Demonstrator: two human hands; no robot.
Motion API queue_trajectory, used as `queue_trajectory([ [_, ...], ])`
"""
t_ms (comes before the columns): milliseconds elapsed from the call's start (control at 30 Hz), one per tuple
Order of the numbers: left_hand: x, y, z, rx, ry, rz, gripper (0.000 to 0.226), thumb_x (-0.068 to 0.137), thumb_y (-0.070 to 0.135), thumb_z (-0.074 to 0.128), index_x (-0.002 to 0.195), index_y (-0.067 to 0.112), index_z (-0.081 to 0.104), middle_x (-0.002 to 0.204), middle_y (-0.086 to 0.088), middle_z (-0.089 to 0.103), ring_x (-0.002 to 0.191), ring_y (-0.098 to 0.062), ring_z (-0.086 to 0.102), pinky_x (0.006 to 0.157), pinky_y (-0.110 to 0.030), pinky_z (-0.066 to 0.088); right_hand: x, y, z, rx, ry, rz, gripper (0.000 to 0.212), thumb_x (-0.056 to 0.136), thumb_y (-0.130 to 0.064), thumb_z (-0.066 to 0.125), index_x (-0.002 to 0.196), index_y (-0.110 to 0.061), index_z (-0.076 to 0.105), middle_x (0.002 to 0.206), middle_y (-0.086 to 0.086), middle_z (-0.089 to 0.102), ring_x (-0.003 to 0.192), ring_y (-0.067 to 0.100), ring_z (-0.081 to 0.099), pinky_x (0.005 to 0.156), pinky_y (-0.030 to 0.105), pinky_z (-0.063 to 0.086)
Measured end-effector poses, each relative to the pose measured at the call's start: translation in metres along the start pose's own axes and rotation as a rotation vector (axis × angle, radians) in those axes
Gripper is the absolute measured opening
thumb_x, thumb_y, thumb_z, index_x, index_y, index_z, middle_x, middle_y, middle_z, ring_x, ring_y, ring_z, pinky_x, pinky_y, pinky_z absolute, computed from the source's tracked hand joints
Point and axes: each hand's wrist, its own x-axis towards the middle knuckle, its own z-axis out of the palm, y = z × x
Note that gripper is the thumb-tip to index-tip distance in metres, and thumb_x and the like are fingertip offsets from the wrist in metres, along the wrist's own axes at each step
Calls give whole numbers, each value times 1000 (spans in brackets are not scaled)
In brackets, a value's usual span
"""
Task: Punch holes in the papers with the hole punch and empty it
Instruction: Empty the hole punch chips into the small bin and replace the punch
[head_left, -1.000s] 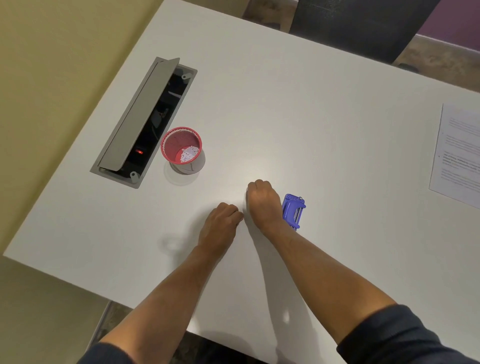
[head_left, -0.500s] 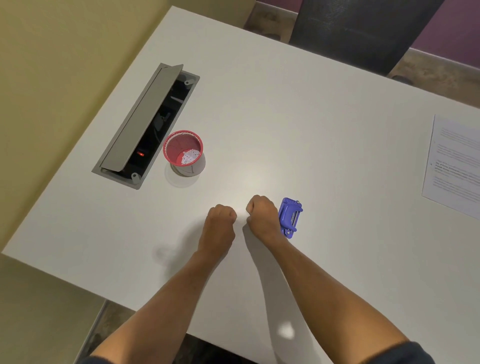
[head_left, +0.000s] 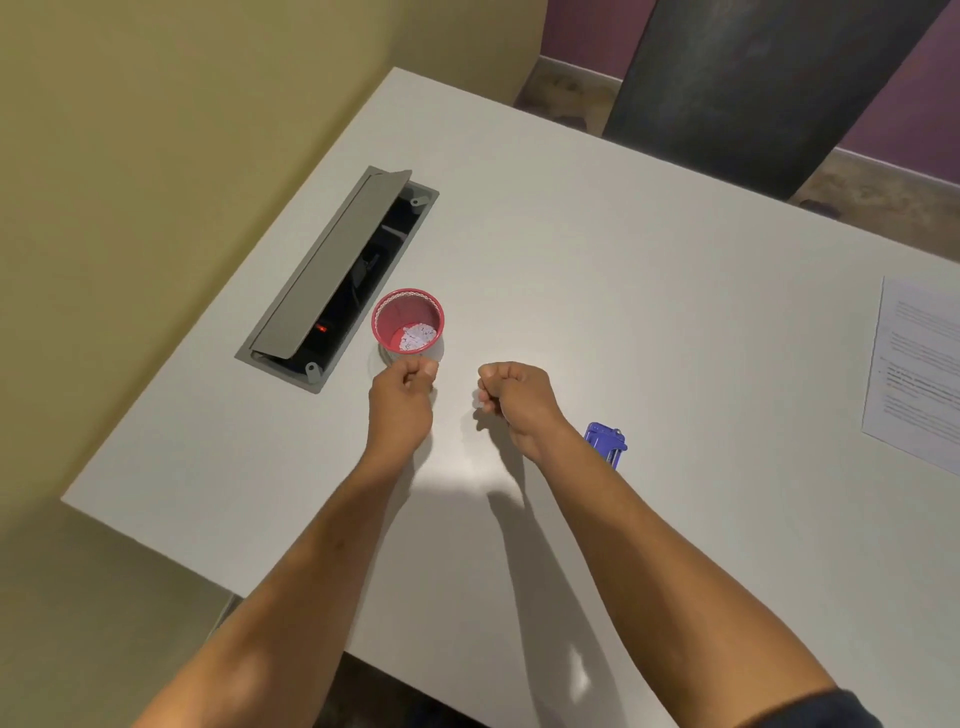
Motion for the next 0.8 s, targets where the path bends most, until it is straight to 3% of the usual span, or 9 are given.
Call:
queue_trajectory([
  [100, 23, 11, -16, -9, 79, 41, 17, 96, 20, 56, 87, 9, 65, 77, 1, 62, 70, -12, 55, 66, -25, 42, 4, -25, 22, -13, -22, -57, 23, 89, 5, 51, 72, -9, 60, 64, 3, 54, 57, 15, 49, 49, 22, 43],
  [233, 46, 28, -32, 16, 138, 52, 15, 95, 15, 58, 84, 9, 67, 77, 2, 62, 70, -9, 54, 65, -16, 42, 18, -50, 48, -116, 3, -113, 20, 89, -1, 58, 72, -10, 65, 62, 5, 58, 55, 15, 52, 56, 28, 46],
  [367, 63, 37, -41, 102, 126, 57, 16, 94, 16, 58, 90, 7, 71, 89, -7, 69, 83, -20, 64, 78, -33, 54, 30, -66, 65, -300, 70, -192, 13, 85, -12, 65, 74, -7, 70, 68, 6, 65, 65, 20, 58, 66, 36, 53],
  [500, 70, 47, -45, 160, 96, 75, 14, 92, 14, 63, 98, 8, 73, 98, -11, 72, 90, -25, 69, 80, -35, 58, 28, -81, 71, -466, 102, -280, 6, 83, -9, 69, 78, -8, 73, 85, 9, 73, 77, 22, 66, 69, 32, 57],
  [667, 70, 56, -49, 172, 97, 106, 12, 87, 13, 70, 96, 8, 73, 96, -9, 71, 90, -23, 67, 74, -29, 55, 25, -91, 73, -534, 113, -331, 7, 78, -6, 74, 73, -11, 72, 79, 4, 72, 71, 14, 65, 55, 21, 48],
  [800, 69, 58, -49, 186, 105, 129, 13, 91, 18, 65, 98, 10, 73, 95, -7, 71, 87, -20, 65, 67, -20, 50, 25, -88, 69, -588, 74, -381, 9, 85, -5, 65, 85, -7, 74, 83, 5, 70, 73, 15, 63, 51, 13, 42],
])
